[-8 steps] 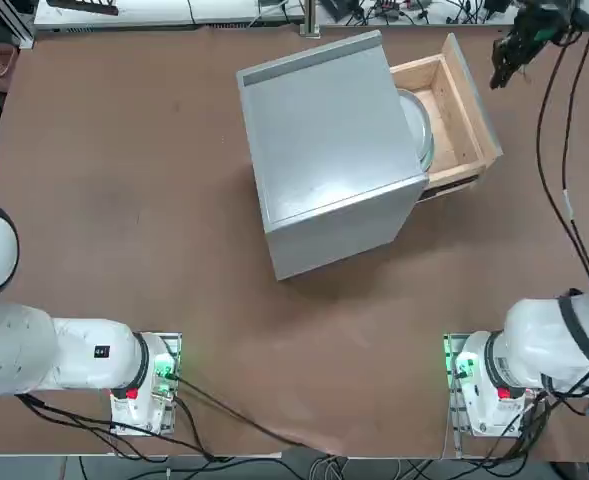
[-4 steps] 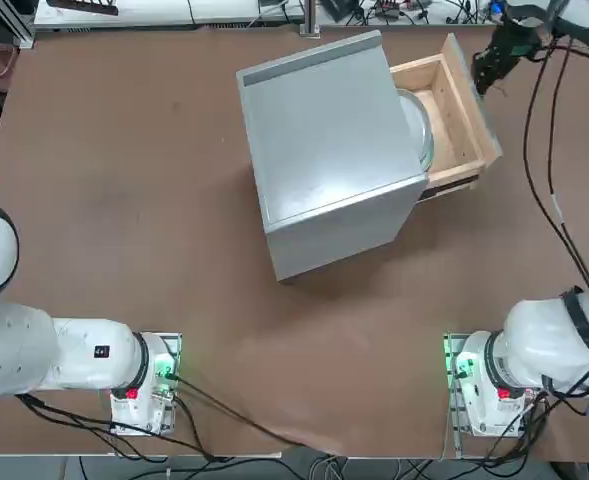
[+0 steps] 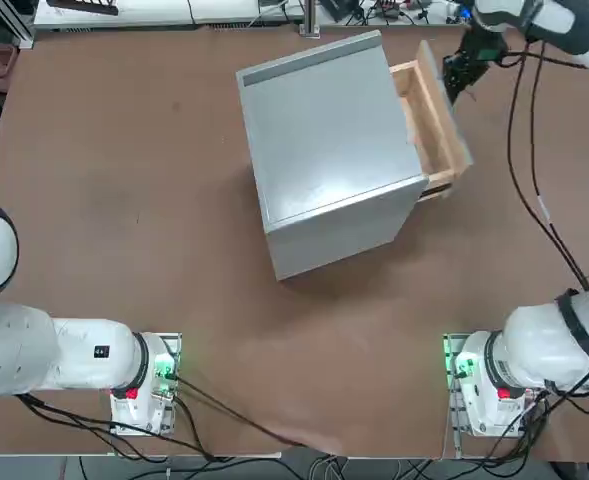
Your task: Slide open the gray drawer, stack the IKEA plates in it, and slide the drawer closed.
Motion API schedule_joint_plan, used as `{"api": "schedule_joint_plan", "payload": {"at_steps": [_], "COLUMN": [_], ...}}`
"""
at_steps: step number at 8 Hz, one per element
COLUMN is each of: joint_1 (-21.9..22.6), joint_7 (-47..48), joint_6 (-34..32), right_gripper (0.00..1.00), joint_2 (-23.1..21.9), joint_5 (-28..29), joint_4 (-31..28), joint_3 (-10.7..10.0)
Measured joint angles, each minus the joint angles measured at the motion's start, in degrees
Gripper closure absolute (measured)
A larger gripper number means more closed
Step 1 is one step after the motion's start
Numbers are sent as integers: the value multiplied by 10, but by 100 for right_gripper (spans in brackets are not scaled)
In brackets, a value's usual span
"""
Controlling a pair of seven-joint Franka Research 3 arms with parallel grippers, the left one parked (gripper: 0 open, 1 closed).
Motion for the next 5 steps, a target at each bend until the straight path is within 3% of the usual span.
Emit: {"api": "schedule_joint_plan", "payload": {"at_steps": [3,5], "joint_1": [67,88], "joint_7": [105,133], "joint_6": [0,0], "right_gripper": [100,100], "joint_2": [1,1], "joint_5": [0,12], "joint_4": [-2,-4], "joint_3": [1,1]}}
